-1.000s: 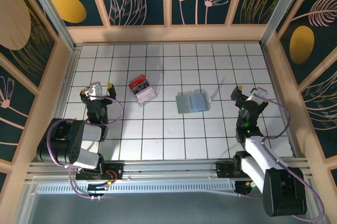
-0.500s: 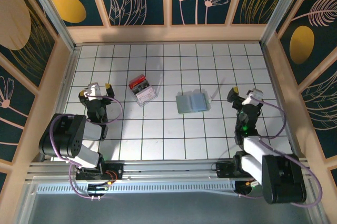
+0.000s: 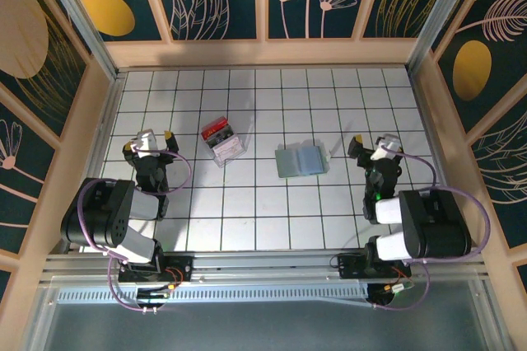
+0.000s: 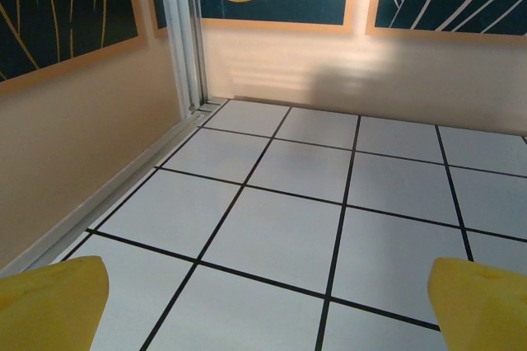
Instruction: Take the credit cards out of the card holder
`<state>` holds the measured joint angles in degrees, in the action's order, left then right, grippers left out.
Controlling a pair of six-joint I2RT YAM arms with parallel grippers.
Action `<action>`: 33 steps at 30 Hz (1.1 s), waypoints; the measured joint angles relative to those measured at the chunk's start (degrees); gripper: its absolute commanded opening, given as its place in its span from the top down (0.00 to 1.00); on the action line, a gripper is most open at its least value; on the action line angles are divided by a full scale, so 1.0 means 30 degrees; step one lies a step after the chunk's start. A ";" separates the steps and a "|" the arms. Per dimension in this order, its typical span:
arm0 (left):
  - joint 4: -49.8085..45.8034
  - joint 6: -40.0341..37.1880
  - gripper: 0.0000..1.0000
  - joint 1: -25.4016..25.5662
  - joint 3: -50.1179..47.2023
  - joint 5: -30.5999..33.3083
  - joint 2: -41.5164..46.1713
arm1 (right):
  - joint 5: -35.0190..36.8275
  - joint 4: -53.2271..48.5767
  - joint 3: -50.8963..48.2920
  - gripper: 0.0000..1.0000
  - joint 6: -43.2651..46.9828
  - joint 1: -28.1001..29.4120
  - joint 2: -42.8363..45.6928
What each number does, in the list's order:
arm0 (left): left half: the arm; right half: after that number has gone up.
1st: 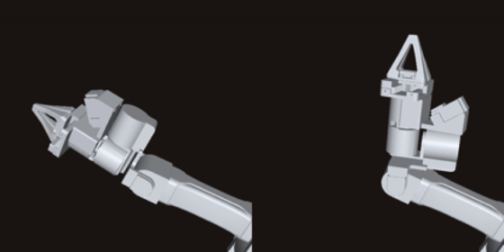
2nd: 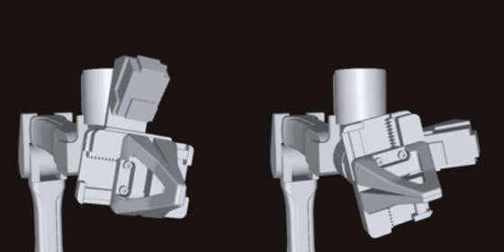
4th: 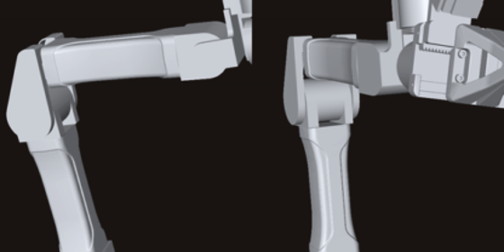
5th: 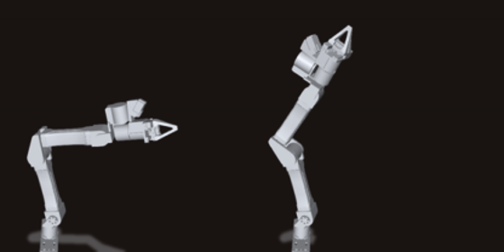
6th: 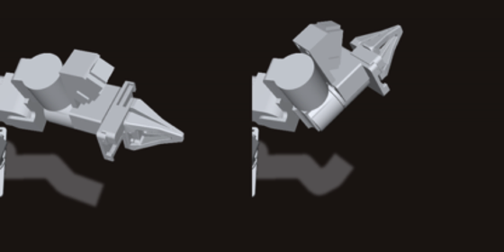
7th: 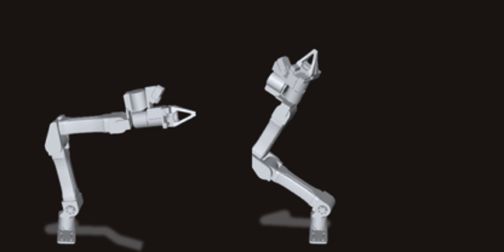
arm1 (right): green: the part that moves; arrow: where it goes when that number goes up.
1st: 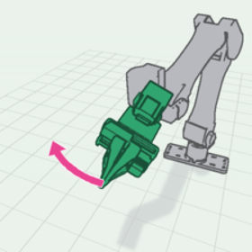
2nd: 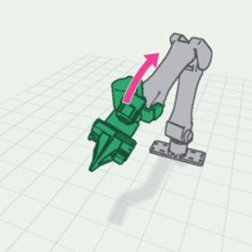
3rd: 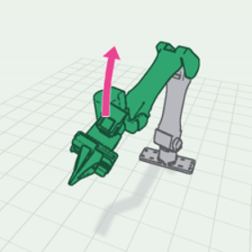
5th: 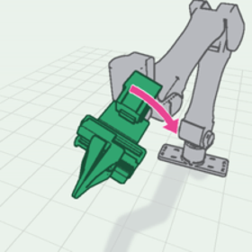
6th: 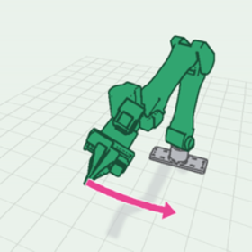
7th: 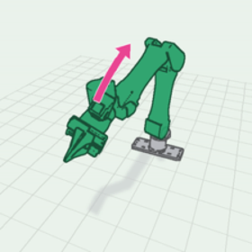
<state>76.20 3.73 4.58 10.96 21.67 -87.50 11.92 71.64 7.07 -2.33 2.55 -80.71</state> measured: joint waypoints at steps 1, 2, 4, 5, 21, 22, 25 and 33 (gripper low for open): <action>0.0000 0.0000 0.01 0.0000 0.0000 0.0000 0.0000 | -0.0073 0.0525 0.0073 0.01 0.0087 -0.0058 -0.0583; 0.0000 0.0000 0.01 0.0000 0.0000 0.0000 0.0000 | -0.0153 0.1049 0.0102 0.01 0.0146 -0.0109 -0.1158; 0.0000 0.0007 0.01 0.0000 0.0000 0.0000 0.0000 | -0.0270 0.1989 0.0131 0.01 0.0189 -0.0153 -0.2404; 0.0000 0.0022 0.01 0.0007 0.0000 0.0000 0.0000 | -0.0335 0.2142 0.0153 0.01 0.0189 -0.0168 -0.2805; 0.0000 0.0131 0.01 0.0000 0.0007 0.0000 0.0000 | -0.3592 0.1443 0.1523 0.01 0.0175 -0.1246 -0.3067; 0.0000 0.0131 0.01 0.0000 0.0007 0.0000 0.0000 | -0.3657 0.1435 0.1523 0.01 0.0175 -0.1253 -0.3067; 0.0000 0.0131 0.01 0.0000 0.0007 0.0000 0.0000 | -0.3818 0.1428 0.1523 0.01 0.0175 -0.1253 -0.3067; 0.0000 0.0131 0.01 0.0000 0.0007 0.0000 0.0000 | -0.3963 0.1413 0.1523 0.01 0.0175 -0.1326 -0.3067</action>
<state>76.20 4.12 4.58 10.98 21.67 -87.50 0.03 75.88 11.64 -1.80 -1.43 -89.91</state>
